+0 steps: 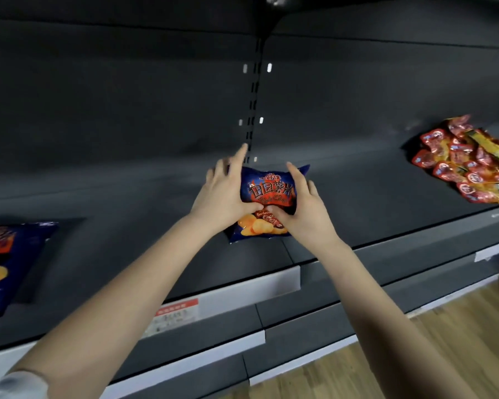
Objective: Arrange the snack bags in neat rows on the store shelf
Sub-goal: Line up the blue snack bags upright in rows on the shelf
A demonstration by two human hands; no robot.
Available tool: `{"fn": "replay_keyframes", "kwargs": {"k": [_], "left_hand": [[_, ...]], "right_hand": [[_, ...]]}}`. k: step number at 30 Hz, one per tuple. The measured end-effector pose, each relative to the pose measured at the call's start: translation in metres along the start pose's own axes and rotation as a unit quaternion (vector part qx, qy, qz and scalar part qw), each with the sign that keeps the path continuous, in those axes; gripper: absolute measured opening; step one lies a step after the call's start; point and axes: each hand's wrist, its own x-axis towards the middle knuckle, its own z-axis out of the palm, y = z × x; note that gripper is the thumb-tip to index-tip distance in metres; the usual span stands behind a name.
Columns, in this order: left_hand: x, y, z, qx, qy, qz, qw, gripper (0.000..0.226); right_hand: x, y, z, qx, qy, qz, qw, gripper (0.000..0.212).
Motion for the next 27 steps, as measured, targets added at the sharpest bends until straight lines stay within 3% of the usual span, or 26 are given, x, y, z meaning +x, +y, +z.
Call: {"fn": "replay_keyframes", "kwargs": {"k": [3,9,14,21,27], "left_hand": [[0.000,0.006,0.010,-0.068,-0.013,-0.025,0.997,0.125],[-0.001,-0.004,0.012,-0.133,-0.014,-0.064,0.989,0.123],[0.011,-0.023,-0.006,-0.100,0.013,-0.058,0.993,0.115],[0.033,-0.056,-0.010,-0.109,0.057,-0.098,0.988,0.108],[0.040,-0.057,0.005,-0.108,0.099,-0.081,0.986,0.083]], "right_hand": [[-0.007,0.009,-0.003,-0.004,0.012,-0.003,1.000,0.082],[-0.003,0.002,0.009,0.018,0.035,-0.004,0.999,0.080],[0.006,-0.011,0.034,-0.014,0.022,-0.033,0.999,0.088],[0.034,-0.034,0.061,-0.110,-0.077,-0.024,0.991,0.092],[0.057,-0.035,0.083,-0.155,-0.081,0.001,0.985,0.087]]}}
